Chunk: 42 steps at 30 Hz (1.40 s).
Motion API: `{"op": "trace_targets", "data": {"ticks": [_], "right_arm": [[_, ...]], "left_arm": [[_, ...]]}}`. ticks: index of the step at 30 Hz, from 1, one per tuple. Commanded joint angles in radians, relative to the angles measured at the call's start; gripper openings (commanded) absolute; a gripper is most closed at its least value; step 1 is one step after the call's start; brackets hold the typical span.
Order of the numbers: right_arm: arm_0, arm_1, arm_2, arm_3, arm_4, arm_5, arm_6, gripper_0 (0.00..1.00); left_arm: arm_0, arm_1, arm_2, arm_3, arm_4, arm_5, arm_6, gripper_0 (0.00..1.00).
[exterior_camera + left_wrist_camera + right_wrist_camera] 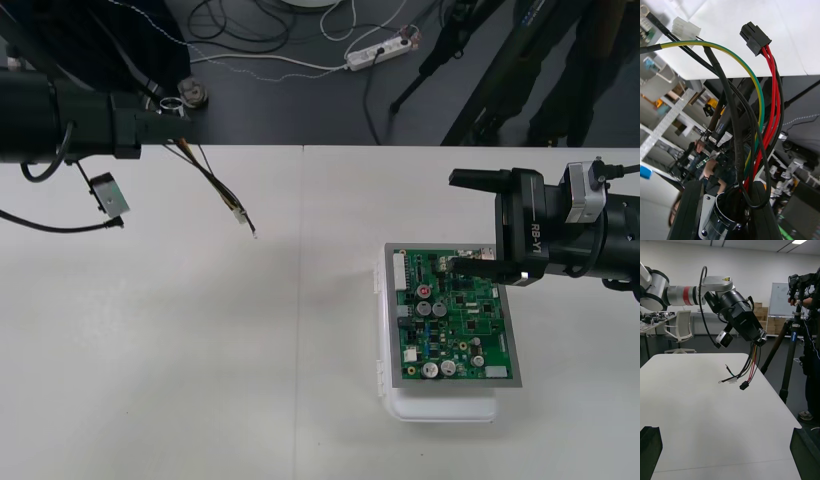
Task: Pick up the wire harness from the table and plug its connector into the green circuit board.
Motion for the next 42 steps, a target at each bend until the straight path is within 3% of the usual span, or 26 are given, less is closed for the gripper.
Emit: {"op": "trace_targets", "data": {"ticks": [1, 11, 21, 42], "right_arm": [[-0.025, -0.033, -0.018, -0.015, -0.013, -0.007, 0.031, 1.0], [-0.024, -0.033, -0.018, -0.015, -0.015, -0.007, 0.031, 1.0], [-0.025, -0.033, -0.018, -0.015, -0.015, -0.007, 0.03, 1.0], [-0.027, -0.033, -0.018, -0.015, -0.016, -0.007, 0.027, 1.0]], "left_arm": [[0.113, -0.08, 0.124, -0.095, 0.017, -0.03, 0.293, 0.0], [0.279, -0.241, 0.247, -0.184, 0.017, -0.03, 0.58, 0.0], [0.408, -0.375, 0.282, -0.236, 0.021, -0.04, 0.819, 0.0], [0.474, -0.648, 0.363, -0.235, -0.12, -0.48, 1.536, 0.0]]}}
